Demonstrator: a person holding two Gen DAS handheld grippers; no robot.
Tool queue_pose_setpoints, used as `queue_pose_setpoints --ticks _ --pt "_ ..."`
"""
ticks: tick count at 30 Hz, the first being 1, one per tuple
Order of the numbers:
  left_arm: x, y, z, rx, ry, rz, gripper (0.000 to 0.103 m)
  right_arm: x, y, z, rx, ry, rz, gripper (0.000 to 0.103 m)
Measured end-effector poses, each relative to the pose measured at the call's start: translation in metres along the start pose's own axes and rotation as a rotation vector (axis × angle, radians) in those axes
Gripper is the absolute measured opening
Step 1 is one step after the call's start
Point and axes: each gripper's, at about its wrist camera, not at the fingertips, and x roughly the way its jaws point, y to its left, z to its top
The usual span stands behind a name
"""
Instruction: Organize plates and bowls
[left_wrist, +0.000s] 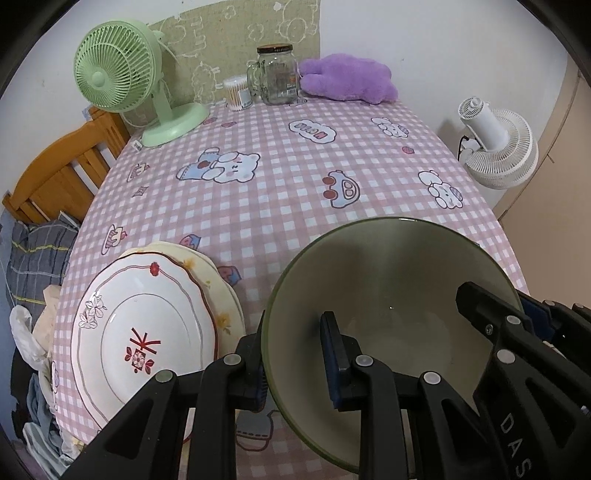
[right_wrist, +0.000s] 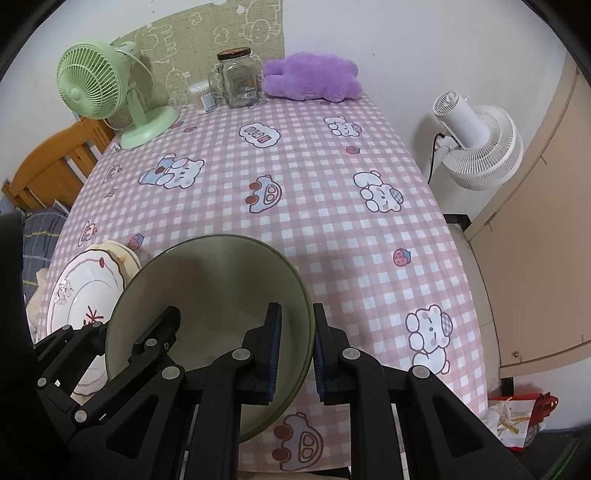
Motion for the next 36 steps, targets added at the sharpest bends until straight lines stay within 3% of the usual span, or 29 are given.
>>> queue_pose_setpoints --ticks 10,16,19,21,24,36 --pt "0.007 -0.001 -0.002 -0.011 -0.001 0.01 0.022 0.01 -0.002 0.0 -0.001 -0.016 -0.001 0.019" --pt "0.0 0.004 -0.001 -0.027 -0.003 -0.068 0.04 0.008 -0.005 0.002 0.009 0.002 0.044 0.025" --pt "-0.009 0.007 -0.003 -0.015 -0.023 -0.092 0.059 0.003 -0.007 0.003 0.016 0.012 0.081 0.039" --pt "-0.018 0.011 -0.006 -0.027 -0.059 -0.117 0.076 -0.005 -0.005 0.002 0.02 -0.004 0.077 0.064" --pt "-0.025 0.016 -0.009 -0.046 -0.089 -0.126 0.081 -0.017 -0.003 -0.002 0.021 -0.048 0.09 0.073" --pt "-0.004 0.019 -0.009 -0.029 -0.022 -0.172 0.083 0.001 -0.01 -0.006 0.088 0.005 0.128 0.073"
